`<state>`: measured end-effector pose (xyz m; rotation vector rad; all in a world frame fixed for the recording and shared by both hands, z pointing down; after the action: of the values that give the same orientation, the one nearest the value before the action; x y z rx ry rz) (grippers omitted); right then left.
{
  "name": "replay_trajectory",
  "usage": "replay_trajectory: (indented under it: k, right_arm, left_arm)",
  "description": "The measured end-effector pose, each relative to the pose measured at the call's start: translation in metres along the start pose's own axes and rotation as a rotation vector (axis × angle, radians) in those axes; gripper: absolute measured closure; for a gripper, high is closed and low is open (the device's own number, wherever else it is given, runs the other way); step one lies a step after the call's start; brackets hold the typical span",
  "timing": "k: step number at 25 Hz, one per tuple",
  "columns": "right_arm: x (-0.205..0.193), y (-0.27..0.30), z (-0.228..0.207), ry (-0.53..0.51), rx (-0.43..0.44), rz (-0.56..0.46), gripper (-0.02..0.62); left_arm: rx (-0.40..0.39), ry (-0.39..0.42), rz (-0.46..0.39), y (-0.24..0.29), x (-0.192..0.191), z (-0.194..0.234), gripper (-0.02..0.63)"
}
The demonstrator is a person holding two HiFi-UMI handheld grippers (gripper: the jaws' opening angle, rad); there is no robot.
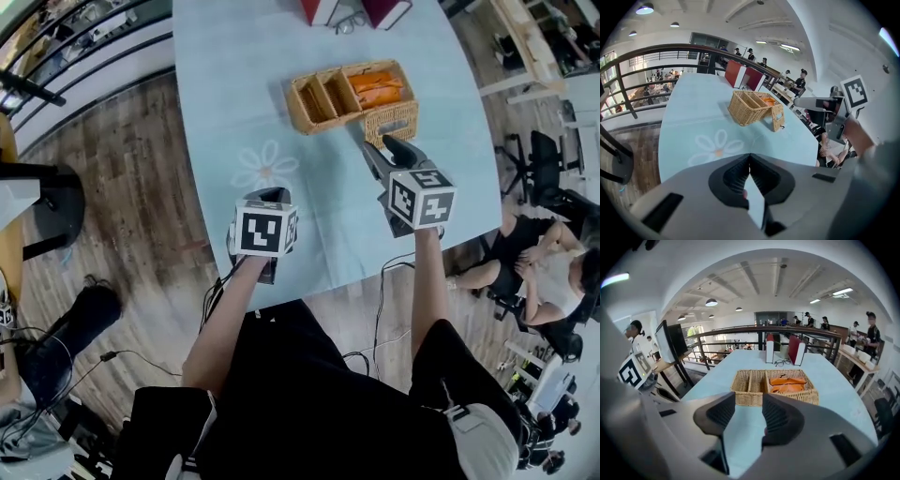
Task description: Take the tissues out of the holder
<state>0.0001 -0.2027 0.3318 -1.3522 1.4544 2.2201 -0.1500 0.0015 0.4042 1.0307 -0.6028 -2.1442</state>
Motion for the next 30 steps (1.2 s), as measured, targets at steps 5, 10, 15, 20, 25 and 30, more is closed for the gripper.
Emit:
replay_trajectory:
  k: [5, 10, 15, 20, 25, 30]
  right_arm:
    - [0.020, 0.037, -0.019, -0.241, 0.001, -0.016, 0.417]
    - [0.041, 0.077, -0.044, -0.400, 0.048, -0.045, 0.417]
    - [0.054, 0.118, -0.058, -0.590, 0.107, -0.017, 0.364]
    - [0.062, 0.153, -0.062, -0.768, 0.137, 0.087, 0.344]
    - [0.059, 0.182, -0.056, -0.933, 0.171, 0.216, 0.337]
    - [0.057, 0.199, -0.049, -0.992, 0.178, 0.261, 0.337]
  left_arm:
    - [-0.032, -0.006, 0.006, 0.020, 0.011, 0.006, 0.594]
    - [-0.050, -0.003, 0.019, 0.041, 0.022, 0.015, 0.594]
    - [-0.068, -0.012, 0.040, 0.055, 0.025, 0.027, 0.594]
    - [-0.085, -0.011, 0.038, 0.063, 0.033, 0.034, 0.594]
    - [-0.083, -0.009, 0.047, 0.066, 0.038, 0.040, 0.594]
    - [-0.082, -0.002, 0.075, 0.069, 0.039, 0.049, 0.594]
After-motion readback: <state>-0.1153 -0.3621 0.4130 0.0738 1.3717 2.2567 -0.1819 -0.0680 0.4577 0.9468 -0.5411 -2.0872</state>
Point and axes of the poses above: the fingertips, and each gripper's own axes: y forward along the fingers, z to its left, x out of its top, the point moved 10 cm from there along -y, backward along the fingers, and after that the axes turned 15 degrees about -x, right-handed, at the moved point
